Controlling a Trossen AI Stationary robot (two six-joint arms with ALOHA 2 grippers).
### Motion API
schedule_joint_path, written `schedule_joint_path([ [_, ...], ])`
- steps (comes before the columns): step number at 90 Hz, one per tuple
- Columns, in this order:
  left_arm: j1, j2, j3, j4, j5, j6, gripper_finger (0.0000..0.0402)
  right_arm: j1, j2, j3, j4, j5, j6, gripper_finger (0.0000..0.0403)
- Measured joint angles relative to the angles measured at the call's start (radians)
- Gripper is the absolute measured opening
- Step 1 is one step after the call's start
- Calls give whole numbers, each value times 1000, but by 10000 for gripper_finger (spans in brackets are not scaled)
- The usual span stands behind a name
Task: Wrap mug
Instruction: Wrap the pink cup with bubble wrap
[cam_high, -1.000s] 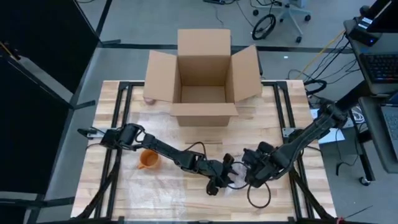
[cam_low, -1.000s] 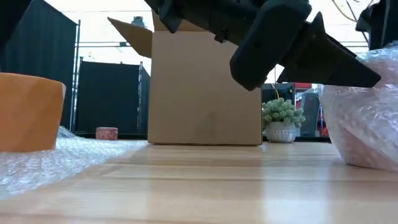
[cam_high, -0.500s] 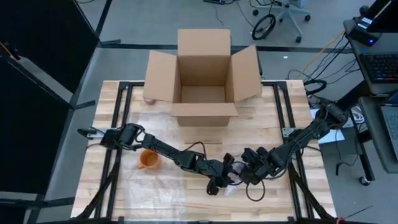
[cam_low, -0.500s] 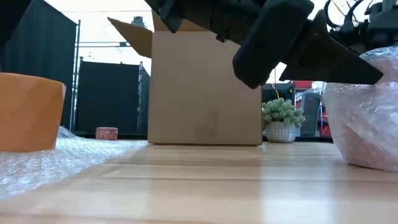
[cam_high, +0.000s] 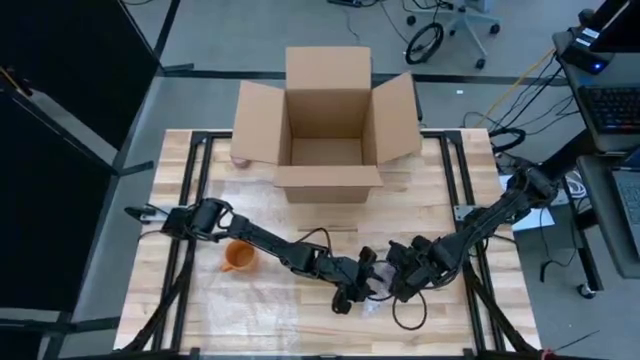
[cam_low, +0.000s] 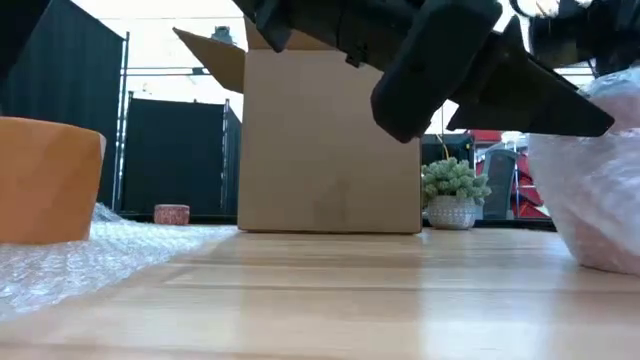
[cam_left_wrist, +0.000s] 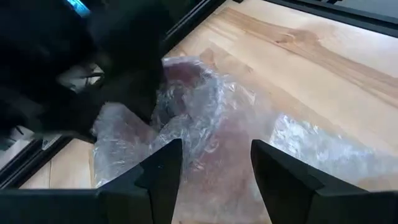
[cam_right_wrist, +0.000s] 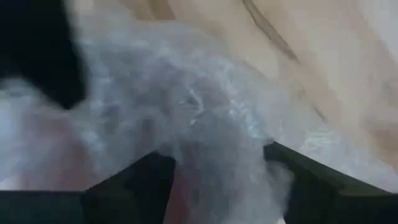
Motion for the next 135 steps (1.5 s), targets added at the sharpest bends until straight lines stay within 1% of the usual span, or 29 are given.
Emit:
schedule_joint_path([
  [12,0,0,0,0,0,0,178,0,0,83,-90,12,-17,224],
  [26,0,0,0,1,0,0,178,0,-2,130,-88,36,-34,224],
  [37,0,0,0,1,0,0,178,0,-2,131,-58,44,-34,224],
  [48,0,0,0,2,0,0,178,0,4,99,-11,50,-36,224],
  [61,0,0,0,5,0,0,178,-2,40,46,20,56,-45,224],
  [78,0,0,0,4,0,1,178,-3,73,-65,215,98,-126,224],
  [88,0,0,0,8,0,0,178,-7,94,-129,301,88,-125,224],
  [99,0,0,1,6,1,0,178,-7,110,-171,326,73,-68,224],
  [109,0,0,1,4,0,0,178,-8,111,-176,331,46,-62,224],
  [125,0,0,1,4,0,0,178,-9,59,-179,333,44,-58,224],
  [135,0,0,1,0,0,0,178,-8,17,-158,297,38,-64,224],
])
